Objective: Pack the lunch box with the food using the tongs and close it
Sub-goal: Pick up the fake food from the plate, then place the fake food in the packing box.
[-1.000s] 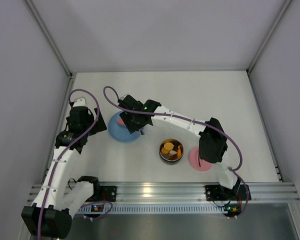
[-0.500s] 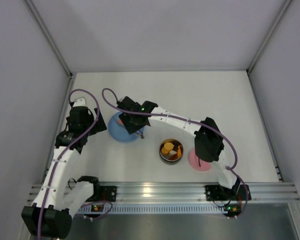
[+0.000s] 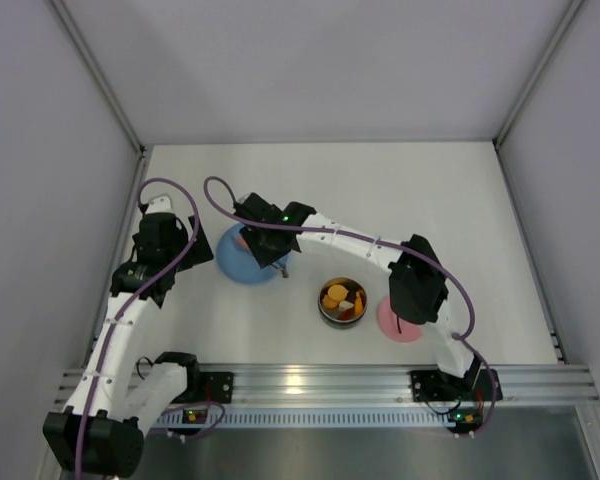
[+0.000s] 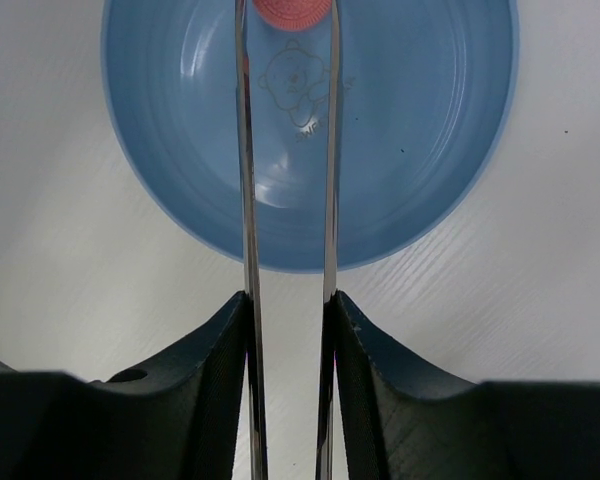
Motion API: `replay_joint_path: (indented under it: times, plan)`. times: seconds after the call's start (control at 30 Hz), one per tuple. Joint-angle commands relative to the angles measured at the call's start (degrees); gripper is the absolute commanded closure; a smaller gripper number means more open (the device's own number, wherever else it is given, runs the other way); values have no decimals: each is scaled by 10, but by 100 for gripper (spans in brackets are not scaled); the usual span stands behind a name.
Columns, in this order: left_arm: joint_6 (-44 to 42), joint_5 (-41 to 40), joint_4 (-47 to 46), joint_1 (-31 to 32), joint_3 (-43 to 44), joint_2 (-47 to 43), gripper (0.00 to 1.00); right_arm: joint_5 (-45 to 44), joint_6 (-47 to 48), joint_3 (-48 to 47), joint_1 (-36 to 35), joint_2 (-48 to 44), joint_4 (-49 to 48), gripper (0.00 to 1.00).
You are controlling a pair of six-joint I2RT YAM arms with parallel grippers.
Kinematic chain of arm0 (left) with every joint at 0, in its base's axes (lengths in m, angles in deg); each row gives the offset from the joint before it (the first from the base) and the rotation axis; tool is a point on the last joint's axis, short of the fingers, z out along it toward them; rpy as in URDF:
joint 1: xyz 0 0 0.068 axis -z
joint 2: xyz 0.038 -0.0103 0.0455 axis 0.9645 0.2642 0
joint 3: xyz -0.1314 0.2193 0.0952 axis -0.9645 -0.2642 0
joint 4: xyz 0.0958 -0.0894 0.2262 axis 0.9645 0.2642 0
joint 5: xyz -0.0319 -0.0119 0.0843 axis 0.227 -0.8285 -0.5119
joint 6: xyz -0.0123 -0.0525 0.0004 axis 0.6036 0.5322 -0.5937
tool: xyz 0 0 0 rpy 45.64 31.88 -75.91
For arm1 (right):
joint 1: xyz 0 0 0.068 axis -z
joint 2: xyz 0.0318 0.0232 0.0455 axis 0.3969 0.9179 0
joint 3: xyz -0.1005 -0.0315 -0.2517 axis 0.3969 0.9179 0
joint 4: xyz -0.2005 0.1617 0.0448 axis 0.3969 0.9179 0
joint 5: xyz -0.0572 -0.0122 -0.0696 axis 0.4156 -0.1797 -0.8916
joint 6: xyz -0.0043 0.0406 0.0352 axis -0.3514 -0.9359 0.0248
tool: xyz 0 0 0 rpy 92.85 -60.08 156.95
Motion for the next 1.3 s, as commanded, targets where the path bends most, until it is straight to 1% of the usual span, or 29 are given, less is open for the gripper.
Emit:
replay_joint_path:
  times: [0.0, 0.47, 0.7, 0.77, 0.9, 0.93, 1.0, 1.1, 1.27]
  plan:
    - [-2, -8, -3, 3, -3, 2, 1, -2, -3, -3, 8, -29, -20, 74]
    - [-3, -8, -4, 3, -3, 2, 1, -17, 2, 41, 7, -130, -7, 75]
    - [-4, -7, -3, 3, -2, 1, 1, -17, 0, 119, 8, -208, -9, 74]
    - [-4, -6, -4, 3, -3, 1, 1, -17, -3, 139, 8, -243, -7, 74]
    - [-4, -4, -6, 3, -3, 1, 1, -19, -10, 213, 8, -318, 1, 73]
    - [-4, -3, -4, 3, -3, 1, 1, -19, -15, 227, 8, -350, 5, 73]
    - [-3, -3, -5, 3, -3, 1, 1, -19, -21, 267, 9, -386, 11, 73]
    - [-3, -1, -5, 3, -3, 0, 1, -15, -37, 320, 8, -476, 31, 73]
    - [-4, -1, -5, 3, -3, -2, 1, -2, -54, 400, 8, -577, 53, 72]
